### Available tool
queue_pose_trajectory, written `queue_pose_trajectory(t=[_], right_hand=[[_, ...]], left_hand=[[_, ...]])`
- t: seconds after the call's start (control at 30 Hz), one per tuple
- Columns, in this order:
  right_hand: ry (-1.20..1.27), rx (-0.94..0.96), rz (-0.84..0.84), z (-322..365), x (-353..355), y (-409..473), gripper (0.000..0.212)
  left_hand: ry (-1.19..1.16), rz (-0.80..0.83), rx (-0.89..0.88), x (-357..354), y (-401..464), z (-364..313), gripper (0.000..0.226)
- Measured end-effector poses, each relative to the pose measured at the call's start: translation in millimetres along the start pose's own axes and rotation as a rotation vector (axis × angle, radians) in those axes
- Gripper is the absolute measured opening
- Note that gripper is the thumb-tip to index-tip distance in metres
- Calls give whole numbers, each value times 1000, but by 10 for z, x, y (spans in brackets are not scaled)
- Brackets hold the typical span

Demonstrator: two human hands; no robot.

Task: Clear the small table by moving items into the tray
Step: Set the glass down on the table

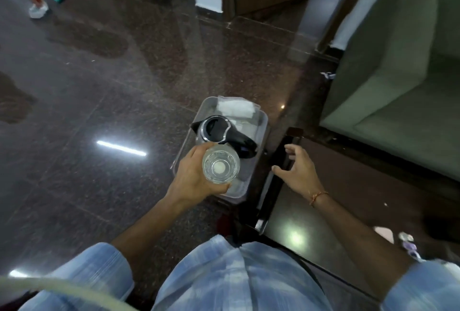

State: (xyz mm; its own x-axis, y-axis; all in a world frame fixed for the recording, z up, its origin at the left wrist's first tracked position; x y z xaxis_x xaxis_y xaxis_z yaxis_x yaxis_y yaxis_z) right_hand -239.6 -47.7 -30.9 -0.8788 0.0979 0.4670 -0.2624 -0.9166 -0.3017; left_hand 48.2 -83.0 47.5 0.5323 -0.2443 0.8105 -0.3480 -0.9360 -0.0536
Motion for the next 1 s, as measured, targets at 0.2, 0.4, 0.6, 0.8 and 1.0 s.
queue_pose_trajectory(t=[0.2, 0.4, 0.6, 0.8, 1.0], right_hand=[[167, -126, -313, -485, 871, -770, 60], [267, -210, -674, -1112, 1772, -1514, 54], [351, -212, -902, -1497, 2796, -1980, 50], [439, -267, -992, -1964, 3470, -2530, 46], [463, -336, -1073, -2222, 3714, -2978, 41]], left_hand=[[-10, 154, -209, -543, 331, -602, 87], [-59, 339, -359, -1307, 511, -1471, 84], [-20, 508, -408, -2251, 541, -2389, 78], [29, 610, -448, -3324, 613, -3160, 78], [27, 643, -421, -4160, 782, -3561, 81]])
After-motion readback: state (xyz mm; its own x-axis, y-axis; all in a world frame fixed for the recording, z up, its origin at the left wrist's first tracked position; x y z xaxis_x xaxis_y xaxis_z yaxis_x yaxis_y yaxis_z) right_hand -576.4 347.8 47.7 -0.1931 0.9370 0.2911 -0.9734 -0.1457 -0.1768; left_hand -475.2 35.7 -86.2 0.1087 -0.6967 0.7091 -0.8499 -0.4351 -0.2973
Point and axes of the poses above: each hand's wrist, its own y-axis towards the middle knuckle, its own x-axis out of the back of the hand, z = x × y, the point moved 1 cm from there along y, towards the middle knuckle, and after that the axes turned 13 degrees about y, right-handed, at the moved point
